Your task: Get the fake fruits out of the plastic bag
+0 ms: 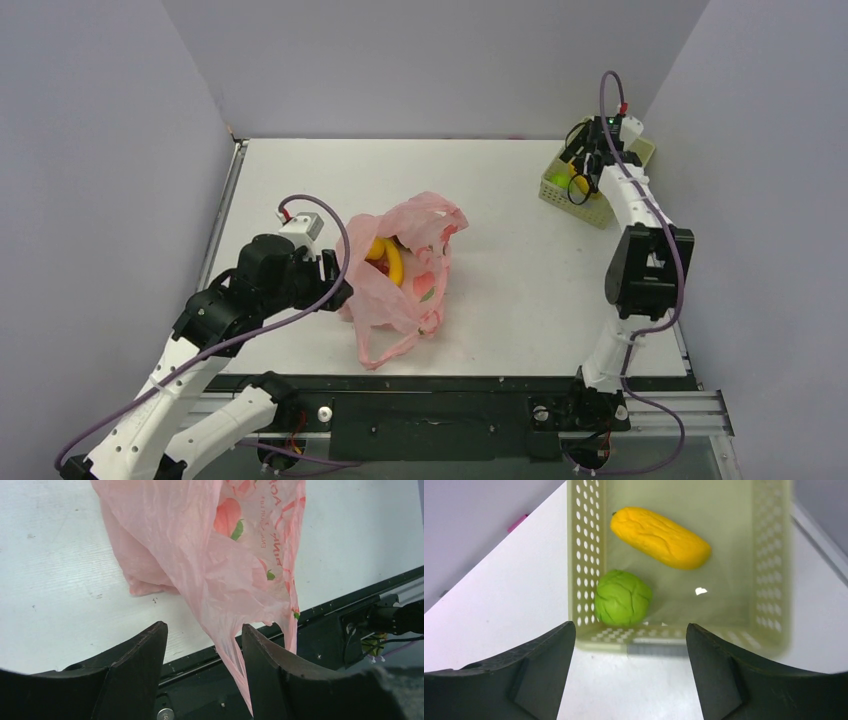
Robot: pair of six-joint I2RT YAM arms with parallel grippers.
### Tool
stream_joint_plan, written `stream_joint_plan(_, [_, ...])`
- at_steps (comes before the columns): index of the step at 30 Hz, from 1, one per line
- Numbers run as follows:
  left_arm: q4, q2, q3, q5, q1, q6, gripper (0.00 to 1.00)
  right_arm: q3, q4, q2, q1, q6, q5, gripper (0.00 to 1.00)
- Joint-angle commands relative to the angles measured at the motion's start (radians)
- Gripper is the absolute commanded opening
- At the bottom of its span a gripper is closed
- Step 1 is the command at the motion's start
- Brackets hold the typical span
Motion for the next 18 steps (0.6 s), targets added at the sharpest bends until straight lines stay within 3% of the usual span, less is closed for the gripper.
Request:
stream_joint_plan(1, [-0.003, 0.053, 0.067, -0.087, 0.010, -0.001, 0.54, -0.168, -0.030, -0.290, 0.071, 0.066, 0.188, 0.78])
stream_joint_plan(4, [0.034, 0.099, 0.071, -0.096, 0.016, -0.018, 0.54, -0.318, 0.005, -0.381, 0.149, 0.119, 0.148, 0.83])
stream_joint_plan(10, [0.119, 0.180, 0.009, -0.077, 0.070, -0.042, 0.54, -0.556, 0.102, -0.578, 0.372, 0.158, 0.107, 0.84])
stream_joint_plan(18, [0.261, 0.250, -0.092, 0.067, 0.118, -0.058, 0.54, -0.724, 0.090, -0.820, 0.607, 0.137, 0.044, 0.84])
